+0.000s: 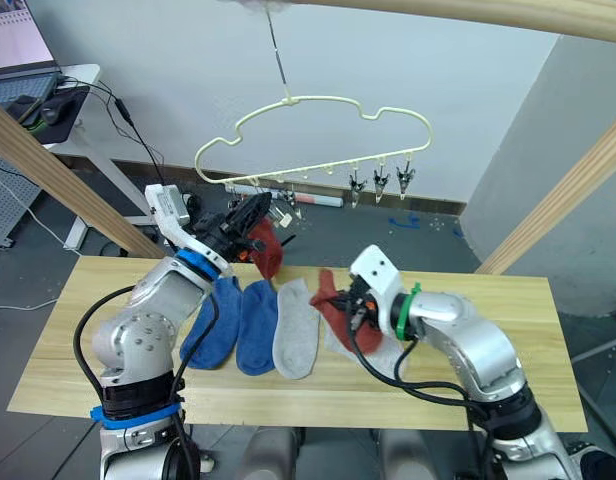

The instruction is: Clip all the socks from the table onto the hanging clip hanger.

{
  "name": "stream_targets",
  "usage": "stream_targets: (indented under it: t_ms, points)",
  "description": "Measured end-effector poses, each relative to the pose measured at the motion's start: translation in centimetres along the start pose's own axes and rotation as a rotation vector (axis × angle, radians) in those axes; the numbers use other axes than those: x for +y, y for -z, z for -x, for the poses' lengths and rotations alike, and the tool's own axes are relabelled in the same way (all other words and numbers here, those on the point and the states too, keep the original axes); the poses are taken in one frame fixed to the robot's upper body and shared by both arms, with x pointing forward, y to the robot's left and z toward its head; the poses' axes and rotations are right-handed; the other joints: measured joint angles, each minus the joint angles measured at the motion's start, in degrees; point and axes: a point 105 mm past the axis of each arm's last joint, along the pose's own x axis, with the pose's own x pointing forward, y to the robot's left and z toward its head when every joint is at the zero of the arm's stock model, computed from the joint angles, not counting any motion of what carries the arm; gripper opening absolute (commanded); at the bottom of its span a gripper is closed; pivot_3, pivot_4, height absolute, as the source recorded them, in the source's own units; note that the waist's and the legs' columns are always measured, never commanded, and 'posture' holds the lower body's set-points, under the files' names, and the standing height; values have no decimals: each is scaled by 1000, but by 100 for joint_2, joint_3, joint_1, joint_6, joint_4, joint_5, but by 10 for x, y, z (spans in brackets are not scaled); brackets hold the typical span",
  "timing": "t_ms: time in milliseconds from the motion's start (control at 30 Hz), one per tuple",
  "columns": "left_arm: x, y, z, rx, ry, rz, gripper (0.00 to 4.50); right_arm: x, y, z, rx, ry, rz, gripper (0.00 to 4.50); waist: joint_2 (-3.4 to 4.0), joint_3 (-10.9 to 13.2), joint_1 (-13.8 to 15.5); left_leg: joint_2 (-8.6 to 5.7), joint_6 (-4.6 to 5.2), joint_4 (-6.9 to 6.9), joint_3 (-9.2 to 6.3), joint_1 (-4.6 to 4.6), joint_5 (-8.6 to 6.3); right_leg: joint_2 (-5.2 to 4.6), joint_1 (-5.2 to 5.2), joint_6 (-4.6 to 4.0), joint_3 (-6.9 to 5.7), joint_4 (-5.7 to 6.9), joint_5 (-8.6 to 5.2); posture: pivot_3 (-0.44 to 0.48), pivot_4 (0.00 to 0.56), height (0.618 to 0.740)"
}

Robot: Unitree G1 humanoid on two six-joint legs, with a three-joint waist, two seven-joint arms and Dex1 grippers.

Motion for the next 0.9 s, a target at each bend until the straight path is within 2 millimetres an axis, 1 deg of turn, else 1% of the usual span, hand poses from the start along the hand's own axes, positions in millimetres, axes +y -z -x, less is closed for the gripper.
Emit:
stream_targets:
  t_ms: [133, 233, 300, 433, 567, 600, 900]
  points:
    - [-4, -2, 3, 23, 35, 110, 0, -8, -14, -17, -30, 21, -27, 24, 0, 0, 18, -3, 0, 2, 1, -3, 0, -4, 0, -1, 0, -3, 0, 103, 294, 740]
    - [-7, -1, 3, 43, 48, 158, 0, -12, -24, -22, -51, 24, -43, 24, 0, 0, 27, -2, 0, 1, -2, -4, 0, -4, 0, -1, -3, -3, 1, 109, 298, 740]
    - [-9, 0, 4, 56, 54, 172, 0, -15, -28, -21, -61, 29, -40, 24, 0, 0, 32, -2, 0, 0, -2, -5, 0, -4, 0, -2, -3, -4, 1, 113, 302, 740]
    - [-15, 3, 7, 89, 76, 171, 0, -17, -30, -21, -67, 24, -56, 24, 0, 0, 36, -2, 0, -2, -2, -4, 0, -4, -1, -2, -3, -4, 1, 113, 302, 740]
    - [-17, 7, 8, 104, 81, 166, 0, -17, -40, -21, -94, 10, -68, 24, 0, 0, 33, 0, 0, -2, -2, -3, 0, -3, -1, -2, -4, -2, 1, 113, 302, 740]
    - [-17, 6, 8, 104, 77, 160, 0, -17, -41, -21, -99, 5, -74, 24, 0, 0, 33, -1, 0, -2, -2, -3, 0, -3, -1, -2, -3, -2, 1, 121, 312, 740]
    - [-17, 6, 10, 105, 82, 157, 0, -6, -43, -18, -91, -61, -119, 24, 1, 1, 38, -1, 0, -5, -2, -4, -1, -4, -2, -1, -2, -5, 1, 119, 315, 740]
